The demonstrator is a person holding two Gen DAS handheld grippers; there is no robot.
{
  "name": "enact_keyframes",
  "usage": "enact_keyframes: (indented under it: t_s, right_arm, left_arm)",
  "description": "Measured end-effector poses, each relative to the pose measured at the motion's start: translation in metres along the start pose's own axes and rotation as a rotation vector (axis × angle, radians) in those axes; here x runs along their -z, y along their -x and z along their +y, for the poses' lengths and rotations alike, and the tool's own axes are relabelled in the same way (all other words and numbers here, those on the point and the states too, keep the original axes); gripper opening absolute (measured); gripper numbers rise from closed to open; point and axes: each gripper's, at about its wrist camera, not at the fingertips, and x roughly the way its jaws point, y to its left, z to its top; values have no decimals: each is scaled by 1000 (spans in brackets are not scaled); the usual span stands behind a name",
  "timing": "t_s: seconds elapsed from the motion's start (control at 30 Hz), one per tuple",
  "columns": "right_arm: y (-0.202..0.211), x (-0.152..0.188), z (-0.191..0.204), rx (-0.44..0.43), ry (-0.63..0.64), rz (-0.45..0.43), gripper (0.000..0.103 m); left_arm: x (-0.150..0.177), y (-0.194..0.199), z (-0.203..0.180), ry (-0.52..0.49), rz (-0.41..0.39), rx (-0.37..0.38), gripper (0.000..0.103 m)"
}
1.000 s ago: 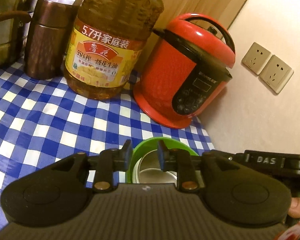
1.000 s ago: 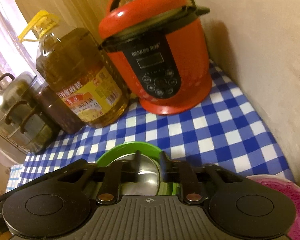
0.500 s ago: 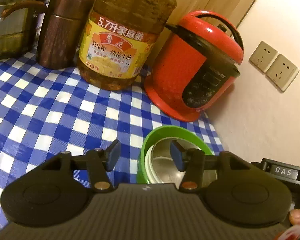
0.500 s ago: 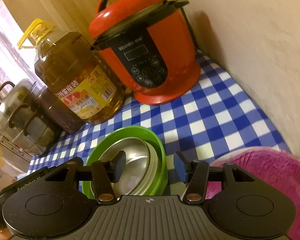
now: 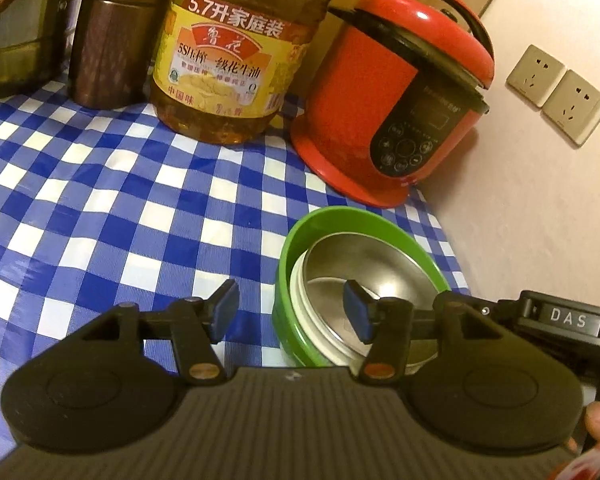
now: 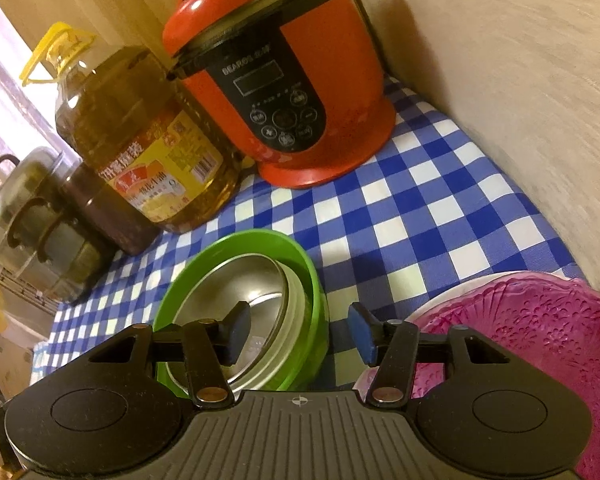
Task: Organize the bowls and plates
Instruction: 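Move both grippers to the rim of the green bowl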
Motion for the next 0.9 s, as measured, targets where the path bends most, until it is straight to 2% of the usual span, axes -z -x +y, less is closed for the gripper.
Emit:
enact_keyframes:
  t_s: [0.63,0.9]
  right_arm:
    - [-24,-4,2,11,16,52,54]
    - [-38,-5,9,4,13,90,54]
  left_arm:
    - [-3,-13,3,59,38,41,54]
    - [0,-23,3,74,56,36,51]
